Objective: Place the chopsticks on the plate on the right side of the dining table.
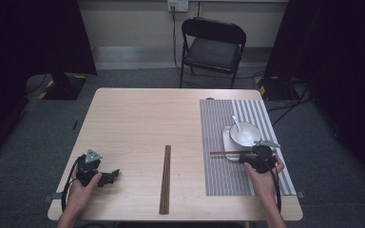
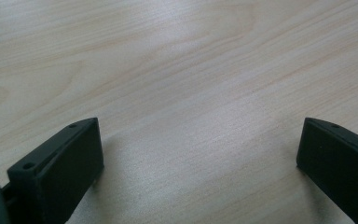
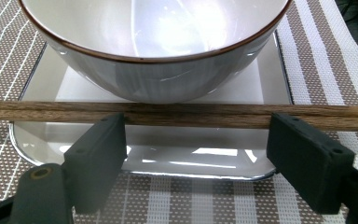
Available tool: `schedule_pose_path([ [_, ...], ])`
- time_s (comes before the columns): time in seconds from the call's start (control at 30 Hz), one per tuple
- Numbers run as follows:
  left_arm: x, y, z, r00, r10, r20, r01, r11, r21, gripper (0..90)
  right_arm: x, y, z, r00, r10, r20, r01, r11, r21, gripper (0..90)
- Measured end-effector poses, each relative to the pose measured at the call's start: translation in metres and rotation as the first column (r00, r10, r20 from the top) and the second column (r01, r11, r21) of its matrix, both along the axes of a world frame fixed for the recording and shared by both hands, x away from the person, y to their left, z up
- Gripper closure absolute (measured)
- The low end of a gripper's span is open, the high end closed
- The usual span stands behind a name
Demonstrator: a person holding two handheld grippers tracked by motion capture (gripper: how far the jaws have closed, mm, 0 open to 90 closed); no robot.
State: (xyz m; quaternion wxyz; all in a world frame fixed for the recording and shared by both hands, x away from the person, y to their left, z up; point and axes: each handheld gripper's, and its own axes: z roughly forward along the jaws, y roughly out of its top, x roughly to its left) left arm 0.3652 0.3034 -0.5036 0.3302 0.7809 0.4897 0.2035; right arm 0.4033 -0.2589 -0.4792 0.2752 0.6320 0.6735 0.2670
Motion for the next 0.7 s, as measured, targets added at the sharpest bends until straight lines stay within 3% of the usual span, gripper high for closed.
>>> schedule_pose_path([
  [0.4,0.000,0.000,0.000,1.0000,-0.002,0.000,0.002,1.0000,0.002,0.0,0.000,-0.002,0.000,1.0000,0.001,0.001,-0.001,1.000,-0.002,20.1],
  [0.7,0.000,0.000,0.000,1.0000,-0.002,0.000,0.002,1.0000,0.002,0.0,-0.016,0.010,0.007,0.9991,0.038,0.021,-0.038,0.999,0.029,20.3],
])
